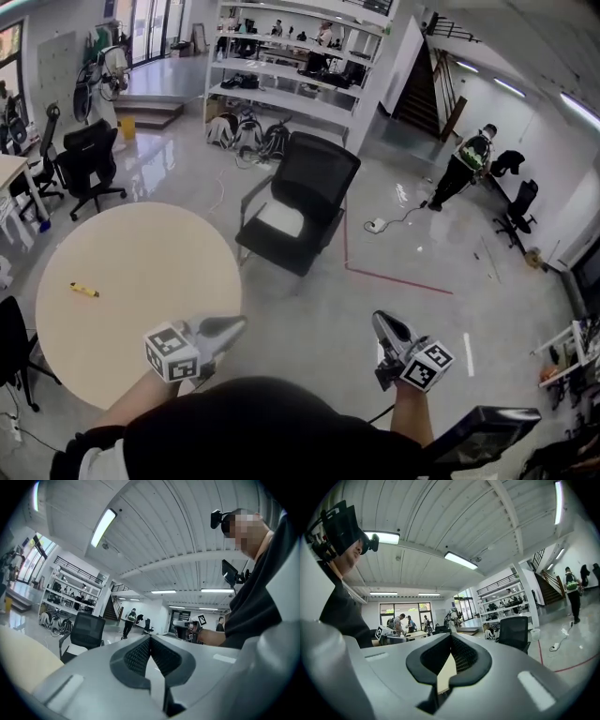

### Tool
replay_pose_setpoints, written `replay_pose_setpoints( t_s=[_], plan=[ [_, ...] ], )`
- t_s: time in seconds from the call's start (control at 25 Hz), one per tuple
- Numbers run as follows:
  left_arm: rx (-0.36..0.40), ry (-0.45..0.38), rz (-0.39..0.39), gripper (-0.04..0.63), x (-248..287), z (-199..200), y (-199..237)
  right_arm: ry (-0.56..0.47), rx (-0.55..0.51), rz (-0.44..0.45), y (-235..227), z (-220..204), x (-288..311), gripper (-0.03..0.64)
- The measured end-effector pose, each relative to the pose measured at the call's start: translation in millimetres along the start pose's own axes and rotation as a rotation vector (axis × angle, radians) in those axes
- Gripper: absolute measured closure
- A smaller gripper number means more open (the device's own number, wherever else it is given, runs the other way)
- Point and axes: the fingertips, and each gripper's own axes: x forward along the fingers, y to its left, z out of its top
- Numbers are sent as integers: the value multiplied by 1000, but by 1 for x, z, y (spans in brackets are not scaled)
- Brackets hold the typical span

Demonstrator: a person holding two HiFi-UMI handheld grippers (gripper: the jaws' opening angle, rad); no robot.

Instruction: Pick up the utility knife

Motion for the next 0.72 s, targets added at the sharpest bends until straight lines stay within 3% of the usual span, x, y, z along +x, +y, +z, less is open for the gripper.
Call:
replay_pose_setpoints(
  t_s=[0.32,0.72],
  plan=[
    [-16,-3,87,595,91,-6,-2,11,44,73,-107,8,-7,601],
    [-40,-13,182,595,125,4,41,61,70,153,-162,18,49,601]
  ],
)
